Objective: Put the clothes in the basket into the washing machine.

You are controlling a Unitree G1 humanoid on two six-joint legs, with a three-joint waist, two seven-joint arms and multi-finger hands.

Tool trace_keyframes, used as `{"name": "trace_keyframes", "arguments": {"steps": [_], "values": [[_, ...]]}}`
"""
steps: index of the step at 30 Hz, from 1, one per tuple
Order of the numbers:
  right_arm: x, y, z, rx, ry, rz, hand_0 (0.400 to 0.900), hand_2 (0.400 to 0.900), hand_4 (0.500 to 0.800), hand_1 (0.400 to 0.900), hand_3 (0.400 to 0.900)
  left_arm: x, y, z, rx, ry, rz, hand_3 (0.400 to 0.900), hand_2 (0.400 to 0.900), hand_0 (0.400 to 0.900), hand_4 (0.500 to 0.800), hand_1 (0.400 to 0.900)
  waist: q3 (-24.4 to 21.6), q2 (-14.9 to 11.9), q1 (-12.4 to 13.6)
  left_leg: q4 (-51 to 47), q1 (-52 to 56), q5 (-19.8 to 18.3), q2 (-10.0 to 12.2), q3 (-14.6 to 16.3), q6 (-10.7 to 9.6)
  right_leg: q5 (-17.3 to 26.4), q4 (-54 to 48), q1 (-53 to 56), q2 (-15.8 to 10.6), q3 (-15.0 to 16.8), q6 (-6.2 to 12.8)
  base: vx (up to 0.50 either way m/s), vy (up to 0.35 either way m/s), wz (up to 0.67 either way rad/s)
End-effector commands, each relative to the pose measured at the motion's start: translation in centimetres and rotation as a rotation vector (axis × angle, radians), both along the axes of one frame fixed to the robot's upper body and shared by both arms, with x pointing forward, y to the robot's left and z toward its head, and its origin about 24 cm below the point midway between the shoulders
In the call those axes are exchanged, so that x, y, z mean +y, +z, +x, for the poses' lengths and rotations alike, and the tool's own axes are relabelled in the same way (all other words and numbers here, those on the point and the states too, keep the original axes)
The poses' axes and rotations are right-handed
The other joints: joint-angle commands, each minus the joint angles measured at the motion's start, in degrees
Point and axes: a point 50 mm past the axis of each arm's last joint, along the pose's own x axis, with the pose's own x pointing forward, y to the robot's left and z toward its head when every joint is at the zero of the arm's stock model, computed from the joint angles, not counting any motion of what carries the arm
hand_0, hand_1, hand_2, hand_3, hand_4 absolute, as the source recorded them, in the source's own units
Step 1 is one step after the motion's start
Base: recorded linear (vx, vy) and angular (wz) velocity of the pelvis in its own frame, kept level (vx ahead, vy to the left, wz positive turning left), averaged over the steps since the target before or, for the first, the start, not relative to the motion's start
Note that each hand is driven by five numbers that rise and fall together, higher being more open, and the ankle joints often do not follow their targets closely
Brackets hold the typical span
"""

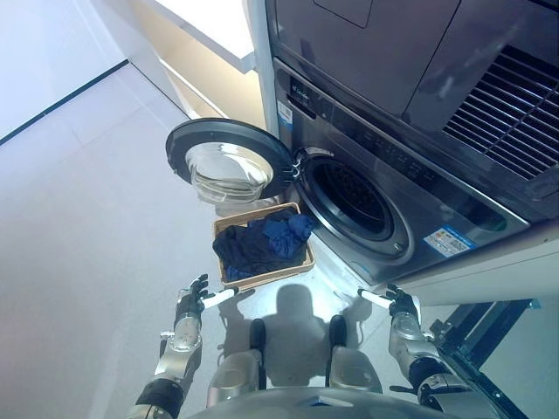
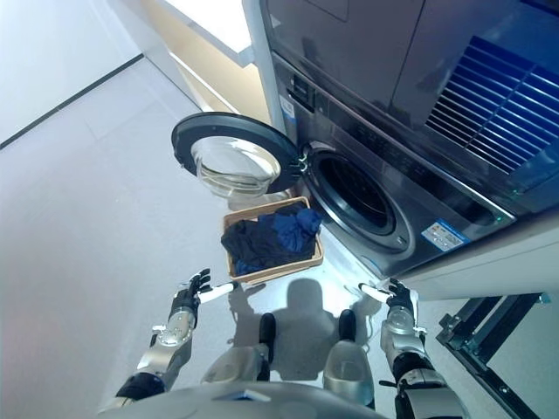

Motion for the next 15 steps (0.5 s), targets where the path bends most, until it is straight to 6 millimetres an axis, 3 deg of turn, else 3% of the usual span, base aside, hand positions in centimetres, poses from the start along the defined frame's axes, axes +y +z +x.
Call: {"name": "trace_keyframes", "arguments": {"steps": [1, 15], "values": [[0.12, 1.38, 1.94, -0.078, 0.058, -0.048, 0.9, 0.9, 0.8, 0.9, 0.9, 1.95, 2.02, 1.67, -0.128, 0.029, 0.043, 0.9, 0.9, 0.9, 0.8, 0.9, -2.5, -2.7, 0.6, 2.9, -2.1, -4.3, -1.8, -0.6, 0.7, -1.6, 6.6, -3.6, -2.1, -1.2, 1.57, 0.02, 0.004, 0.05], [0.36, 1.13, 1.77, -0.055, 0.091, -0.062, 0.9, 0.9, 0.8, 0.9, 0.9, 1.8, 1.23, 1.11, -0.081, 0.033, 0.057, 0.9, 0.9, 0.9, 0.8, 0.9, -1.9, -3.5, 1.1, 3.3, -2.6, -4.4, -1.8, -1.1, 0.7, -1.9, 6.8, -3.9, -2.1, -1.7, 1.59, 0.0, 0.001, 0.02]]}}
